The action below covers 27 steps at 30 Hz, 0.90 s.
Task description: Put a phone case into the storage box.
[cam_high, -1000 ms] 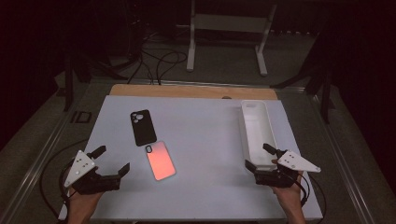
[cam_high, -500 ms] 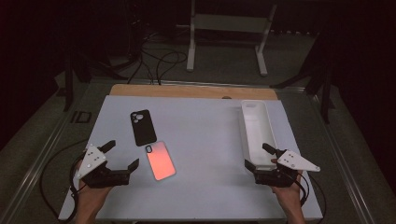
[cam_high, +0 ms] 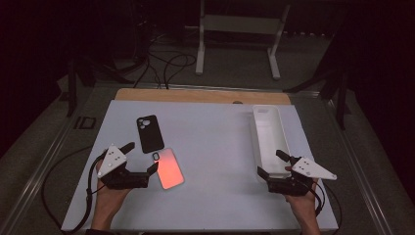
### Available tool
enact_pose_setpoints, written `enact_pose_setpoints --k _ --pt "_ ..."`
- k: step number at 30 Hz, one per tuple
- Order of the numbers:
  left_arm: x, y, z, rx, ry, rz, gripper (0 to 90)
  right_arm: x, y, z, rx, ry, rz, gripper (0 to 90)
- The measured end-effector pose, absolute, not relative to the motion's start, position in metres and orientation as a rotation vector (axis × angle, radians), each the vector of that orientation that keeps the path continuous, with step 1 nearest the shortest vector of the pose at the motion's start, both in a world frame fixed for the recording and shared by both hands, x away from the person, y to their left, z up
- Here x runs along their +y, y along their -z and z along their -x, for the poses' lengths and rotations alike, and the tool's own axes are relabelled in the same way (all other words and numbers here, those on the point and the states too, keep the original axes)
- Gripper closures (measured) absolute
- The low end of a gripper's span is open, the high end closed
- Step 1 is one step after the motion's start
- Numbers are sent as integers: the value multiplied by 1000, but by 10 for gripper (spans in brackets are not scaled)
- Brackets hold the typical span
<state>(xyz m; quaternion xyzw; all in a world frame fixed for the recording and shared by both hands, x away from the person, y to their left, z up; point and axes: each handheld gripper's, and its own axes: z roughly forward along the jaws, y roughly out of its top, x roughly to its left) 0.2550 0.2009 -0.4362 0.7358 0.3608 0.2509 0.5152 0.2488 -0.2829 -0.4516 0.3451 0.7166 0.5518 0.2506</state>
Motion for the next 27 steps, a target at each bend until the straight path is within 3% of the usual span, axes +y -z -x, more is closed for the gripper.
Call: enact_pose_setpoints --k 27 --pt "165 451 -293 889 -507 -1885 0 -283 453 -250 1947 -1495 -953 87"
